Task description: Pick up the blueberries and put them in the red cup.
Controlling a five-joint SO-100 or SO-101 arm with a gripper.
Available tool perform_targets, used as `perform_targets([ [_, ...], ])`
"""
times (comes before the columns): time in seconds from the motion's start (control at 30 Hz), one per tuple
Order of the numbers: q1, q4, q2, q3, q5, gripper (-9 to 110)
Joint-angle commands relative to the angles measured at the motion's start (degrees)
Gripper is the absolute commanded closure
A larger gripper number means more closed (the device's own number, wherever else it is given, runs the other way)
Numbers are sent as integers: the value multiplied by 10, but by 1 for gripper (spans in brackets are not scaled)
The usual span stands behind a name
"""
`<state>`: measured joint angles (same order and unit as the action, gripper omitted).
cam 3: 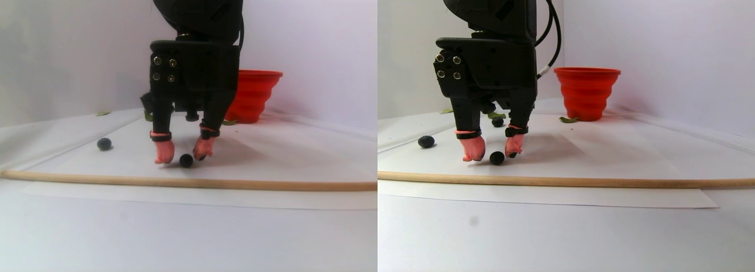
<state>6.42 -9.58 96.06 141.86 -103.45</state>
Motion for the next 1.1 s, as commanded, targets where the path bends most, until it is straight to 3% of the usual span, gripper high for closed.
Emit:
perform_targets([
  [0.0, 8, 4, 6, -13, -7, 84],
  [1.07, 11, 37, -19, 11, -12, 90],
])
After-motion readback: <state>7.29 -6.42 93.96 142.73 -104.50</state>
